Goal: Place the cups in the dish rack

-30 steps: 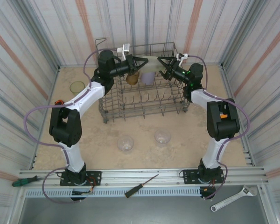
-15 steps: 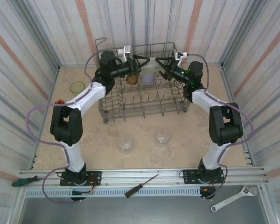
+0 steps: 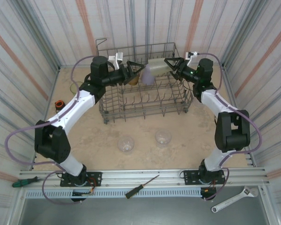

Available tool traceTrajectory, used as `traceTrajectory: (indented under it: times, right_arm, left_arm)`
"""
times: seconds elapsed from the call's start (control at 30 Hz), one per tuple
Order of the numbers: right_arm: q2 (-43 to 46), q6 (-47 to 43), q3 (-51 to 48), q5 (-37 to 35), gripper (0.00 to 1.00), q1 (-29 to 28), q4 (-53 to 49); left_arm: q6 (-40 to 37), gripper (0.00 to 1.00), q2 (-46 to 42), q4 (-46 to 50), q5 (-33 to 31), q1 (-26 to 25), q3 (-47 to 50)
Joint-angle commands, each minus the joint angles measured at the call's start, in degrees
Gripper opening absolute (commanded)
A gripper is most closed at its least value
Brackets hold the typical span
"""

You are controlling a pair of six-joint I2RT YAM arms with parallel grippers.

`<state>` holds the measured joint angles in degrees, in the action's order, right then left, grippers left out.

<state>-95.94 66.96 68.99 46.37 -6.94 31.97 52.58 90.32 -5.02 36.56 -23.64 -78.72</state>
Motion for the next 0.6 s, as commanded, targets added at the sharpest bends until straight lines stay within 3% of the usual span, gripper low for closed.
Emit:
traceTrajectory:
  times: [0.0, 0.33, 0.57]
  right_arm:
    - [3.83, -9.31, 3.37, -0.62, 0.45, 0.61, -8.47]
    - [4.77, -21.29, 8.80, -4.19, 0.45, 1.17, -21.75]
    - [4.69, -31.56, 13.36, -11.55, 0.46, 0.96, -33.33]
  left_arm:
    - [-6.60, 0.99, -4.88, 12.02, -3.94, 0.17, -0.13]
    - [-15.81, 0.99, -18.04, 29.15, -13.16, 1.63, 4.64]
    - [-19.24, 0.98, -24.36, 33.44, -16.15, 3.40, 8.23]
